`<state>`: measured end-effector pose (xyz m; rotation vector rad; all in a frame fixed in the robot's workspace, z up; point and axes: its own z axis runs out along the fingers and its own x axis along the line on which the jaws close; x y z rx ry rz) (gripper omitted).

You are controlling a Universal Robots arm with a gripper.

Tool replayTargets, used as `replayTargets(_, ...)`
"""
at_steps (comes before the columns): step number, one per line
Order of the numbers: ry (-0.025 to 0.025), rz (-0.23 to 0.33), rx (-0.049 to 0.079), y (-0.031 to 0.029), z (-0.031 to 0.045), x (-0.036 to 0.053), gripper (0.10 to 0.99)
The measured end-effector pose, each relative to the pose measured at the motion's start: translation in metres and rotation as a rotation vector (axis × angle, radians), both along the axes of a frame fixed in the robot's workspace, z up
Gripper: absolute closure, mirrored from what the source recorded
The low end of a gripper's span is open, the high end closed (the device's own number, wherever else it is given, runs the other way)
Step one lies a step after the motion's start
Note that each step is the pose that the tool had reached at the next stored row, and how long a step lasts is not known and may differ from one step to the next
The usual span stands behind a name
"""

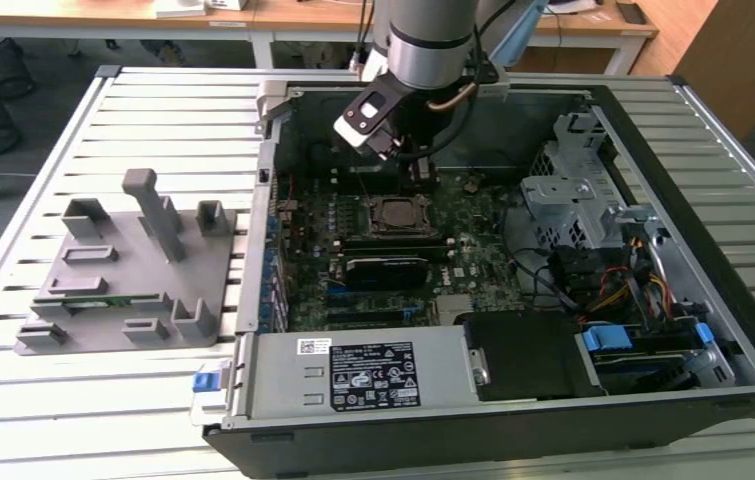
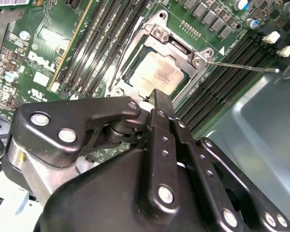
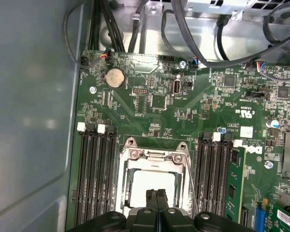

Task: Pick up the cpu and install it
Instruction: 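Install the first cpu locking lever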

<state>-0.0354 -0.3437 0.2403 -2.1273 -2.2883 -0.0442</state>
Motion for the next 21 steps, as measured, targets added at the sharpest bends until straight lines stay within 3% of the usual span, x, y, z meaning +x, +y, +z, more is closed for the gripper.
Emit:
replayTargets(14,0.0000,0.000,0.000,0.0000,0.0247,0.0000,0.980)
replayTargets(21,0.0000,0.026,0.000,0.0000,0.0267,0.0000,0.980)
